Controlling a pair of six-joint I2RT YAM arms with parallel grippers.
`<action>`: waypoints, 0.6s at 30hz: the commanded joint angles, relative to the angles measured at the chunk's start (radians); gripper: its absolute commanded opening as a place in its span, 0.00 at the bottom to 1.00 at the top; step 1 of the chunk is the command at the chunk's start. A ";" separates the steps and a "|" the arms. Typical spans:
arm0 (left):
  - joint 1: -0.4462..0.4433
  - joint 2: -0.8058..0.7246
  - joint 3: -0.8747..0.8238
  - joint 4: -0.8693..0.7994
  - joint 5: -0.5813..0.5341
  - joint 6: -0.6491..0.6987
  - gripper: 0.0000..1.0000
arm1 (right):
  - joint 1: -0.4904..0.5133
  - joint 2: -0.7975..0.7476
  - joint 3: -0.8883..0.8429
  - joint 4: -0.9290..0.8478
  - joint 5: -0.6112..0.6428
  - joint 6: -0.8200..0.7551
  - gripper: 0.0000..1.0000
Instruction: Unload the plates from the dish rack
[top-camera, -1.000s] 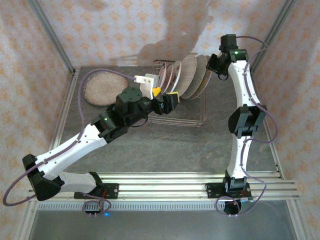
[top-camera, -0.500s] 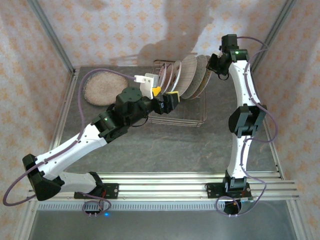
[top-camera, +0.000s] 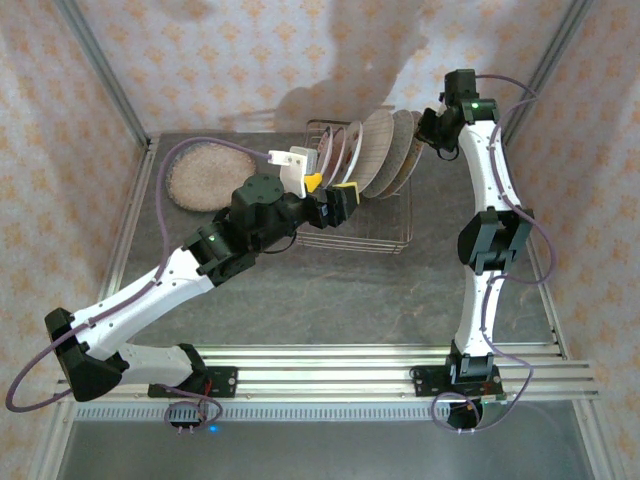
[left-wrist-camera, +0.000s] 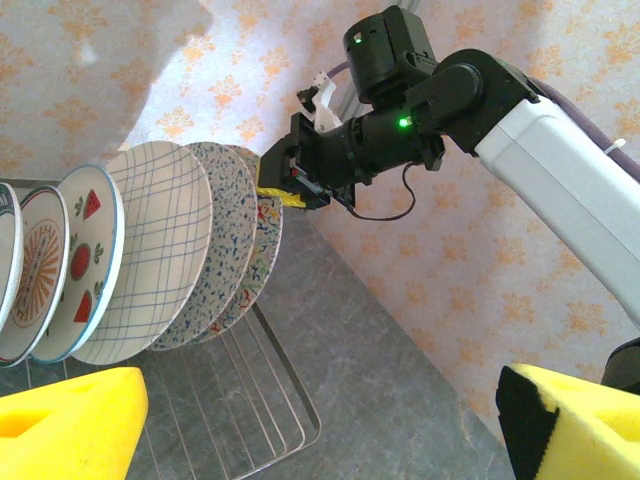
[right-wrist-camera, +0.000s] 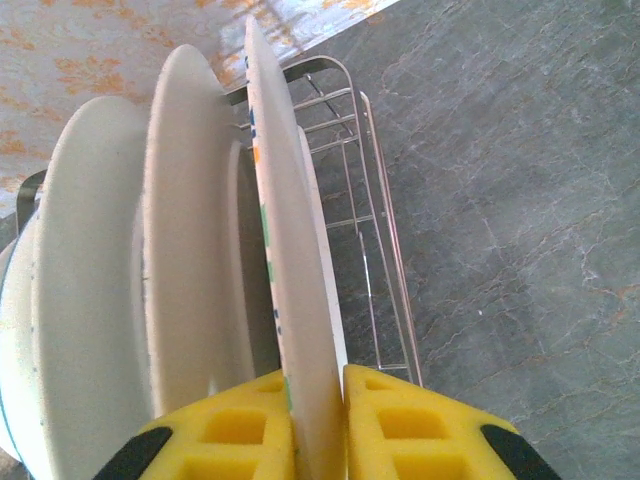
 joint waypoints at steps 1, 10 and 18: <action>-0.006 0.011 0.018 0.037 -0.030 -0.006 0.91 | -0.001 0.016 0.003 -0.008 0.013 -0.015 0.13; -0.006 0.016 0.017 0.042 -0.027 -0.012 0.91 | 0.002 -0.009 0.056 0.003 0.067 -0.024 0.00; -0.006 0.020 0.015 0.044 -0.024 -0.020 0.90 | 0.026 -0.033 0.113 -0.021 0.155 -0.052 0.00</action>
